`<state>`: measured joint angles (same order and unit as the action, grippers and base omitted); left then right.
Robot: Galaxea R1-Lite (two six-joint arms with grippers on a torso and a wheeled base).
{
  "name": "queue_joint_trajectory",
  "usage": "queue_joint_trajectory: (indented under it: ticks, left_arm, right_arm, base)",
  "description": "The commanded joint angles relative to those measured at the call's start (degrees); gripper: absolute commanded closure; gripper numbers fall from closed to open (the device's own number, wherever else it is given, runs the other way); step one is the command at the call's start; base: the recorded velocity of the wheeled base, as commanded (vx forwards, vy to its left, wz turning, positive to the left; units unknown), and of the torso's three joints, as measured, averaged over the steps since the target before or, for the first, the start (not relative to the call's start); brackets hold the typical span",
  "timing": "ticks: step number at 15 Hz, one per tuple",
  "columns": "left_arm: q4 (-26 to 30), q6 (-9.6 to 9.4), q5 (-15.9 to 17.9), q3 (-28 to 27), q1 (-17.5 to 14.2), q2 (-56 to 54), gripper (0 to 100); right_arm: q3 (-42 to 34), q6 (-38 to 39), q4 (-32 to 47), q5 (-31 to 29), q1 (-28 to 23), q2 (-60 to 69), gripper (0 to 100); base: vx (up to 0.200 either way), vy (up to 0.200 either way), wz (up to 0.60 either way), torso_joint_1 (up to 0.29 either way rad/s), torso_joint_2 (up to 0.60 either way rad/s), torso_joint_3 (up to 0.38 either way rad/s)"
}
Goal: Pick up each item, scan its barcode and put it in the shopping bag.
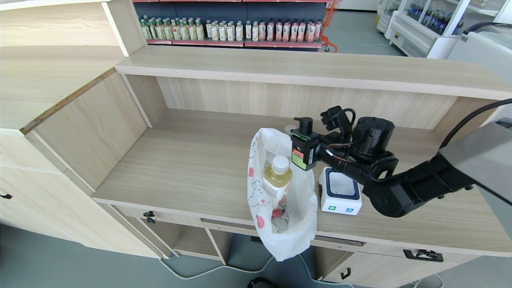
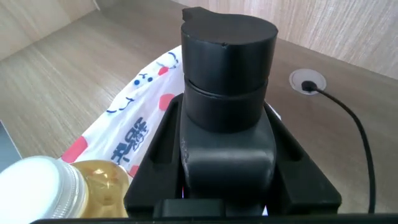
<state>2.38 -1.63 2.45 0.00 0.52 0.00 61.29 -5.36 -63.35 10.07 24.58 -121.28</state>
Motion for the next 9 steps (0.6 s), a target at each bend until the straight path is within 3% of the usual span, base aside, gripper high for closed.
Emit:
queue_joint_trajectory:
  ticks: [1, 6, 9]
  left_arm:
    - [0.0, 0.05, 0.0, 0.0, 0.0, 0.1, 0]
    - [0.0, 0.05, 0.0, 0.0, 0.0, 0.1, 0]
    - [0.0, -0.04, 0.0, 0.0, 0.0, 0.1, 0]
  right_arm:
    - [-0.9, -0.1, -1.4, 0.3, 0.3, -1.8, 100]
    - [-3.0, -1.3, -11.1, 2.3, 0.9, -6.8, 100]
    - [-2.5, -2.9, -12.6, 2.5, 0.6, -9.1, 100]
  base:
    - [0.0, 0.0, 0.0, 0.0, 0.0, 0.0]
    - [0.0, 0.0, 0.0, 0.0, 0.0, 0.0]
    - [0.0, 0.0, 0.0, 0.0, 0.0, 0.0]
